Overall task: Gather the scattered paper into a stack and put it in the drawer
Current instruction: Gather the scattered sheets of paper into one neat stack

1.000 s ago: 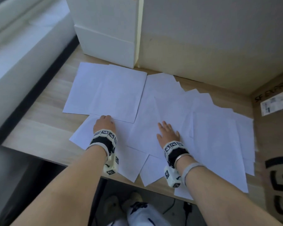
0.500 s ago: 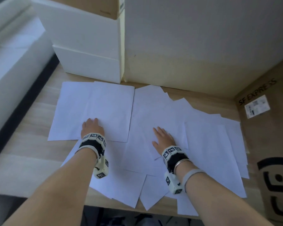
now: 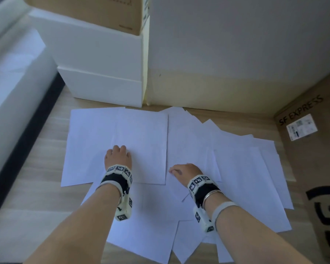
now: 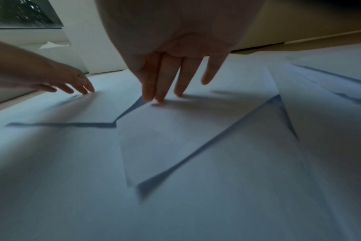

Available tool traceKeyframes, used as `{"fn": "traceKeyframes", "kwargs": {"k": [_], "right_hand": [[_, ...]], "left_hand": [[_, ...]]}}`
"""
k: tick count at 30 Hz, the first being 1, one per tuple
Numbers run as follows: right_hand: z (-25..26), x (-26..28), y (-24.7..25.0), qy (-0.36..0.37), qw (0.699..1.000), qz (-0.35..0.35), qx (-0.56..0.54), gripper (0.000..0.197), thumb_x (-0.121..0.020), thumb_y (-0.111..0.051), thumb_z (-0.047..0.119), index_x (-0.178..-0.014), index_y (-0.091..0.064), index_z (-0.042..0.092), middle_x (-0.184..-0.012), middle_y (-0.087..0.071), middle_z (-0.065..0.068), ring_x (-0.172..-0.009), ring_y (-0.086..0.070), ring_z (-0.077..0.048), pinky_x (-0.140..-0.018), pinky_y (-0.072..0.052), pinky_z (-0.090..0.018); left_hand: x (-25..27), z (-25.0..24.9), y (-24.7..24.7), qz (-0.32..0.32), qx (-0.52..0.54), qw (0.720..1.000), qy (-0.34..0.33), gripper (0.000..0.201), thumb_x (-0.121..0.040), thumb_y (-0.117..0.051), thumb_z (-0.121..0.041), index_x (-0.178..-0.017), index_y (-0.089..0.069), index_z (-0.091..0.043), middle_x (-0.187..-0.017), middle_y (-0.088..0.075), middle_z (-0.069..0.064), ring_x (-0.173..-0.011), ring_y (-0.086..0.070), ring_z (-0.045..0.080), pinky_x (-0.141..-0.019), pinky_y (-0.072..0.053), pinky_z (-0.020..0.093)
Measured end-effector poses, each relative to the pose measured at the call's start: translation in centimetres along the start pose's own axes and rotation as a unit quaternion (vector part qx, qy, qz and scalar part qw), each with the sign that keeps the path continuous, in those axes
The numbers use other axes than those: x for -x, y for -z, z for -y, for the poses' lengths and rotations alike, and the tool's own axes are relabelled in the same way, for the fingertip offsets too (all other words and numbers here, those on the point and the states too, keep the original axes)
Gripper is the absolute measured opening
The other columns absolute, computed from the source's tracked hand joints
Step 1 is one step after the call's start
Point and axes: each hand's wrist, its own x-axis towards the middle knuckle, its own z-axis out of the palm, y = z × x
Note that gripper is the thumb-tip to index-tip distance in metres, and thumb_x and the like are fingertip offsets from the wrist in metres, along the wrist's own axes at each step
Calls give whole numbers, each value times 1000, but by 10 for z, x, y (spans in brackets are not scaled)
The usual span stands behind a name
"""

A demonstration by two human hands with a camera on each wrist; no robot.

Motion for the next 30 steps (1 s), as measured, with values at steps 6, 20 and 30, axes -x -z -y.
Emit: {"fn": "traceKeyframes", "kwargs": {"k": [6, 20, 30], "right_hand": [[-33, -3, 14, -185, 977, -97, 32, 57, -96, -39, 34, -148, -18, 32, -159, -13, 4, -147, -11, -22, -117, -11, -48], [-85, 4, 15, -362, 924, -66, -101, 82, -88, -57, 28, -150, -2, 30, -157, -9, -9, -141, -20, -37, -110, -30, -48], [-55, 14, 35, -212, 949, -149, -181, 39, -88, -48, 5, -126, -53, 11, -128, -60, -11, -118, -56, -30, -96, -46, -30]], "left_hand": [[-19, 4, -8, 81, -34, 995, 42, 58, -94, -27, -49, -148, -10, -36, -158, -3, 14, -146, -2, 36, -120, -5, 42], [23, -45, -27, 97, 19, 995, -18, 47, -94, -33, -43, -140, -23, -47, -158, -6, -11, -147, -1, 30, -117, -14, 46], [25, -65, -15, 81, 75, 992, 57, 74, -86, -59, -30, -146, -16, -38, -147, -30, 8, -129, -38, 35, -106, -31, 46]]}}
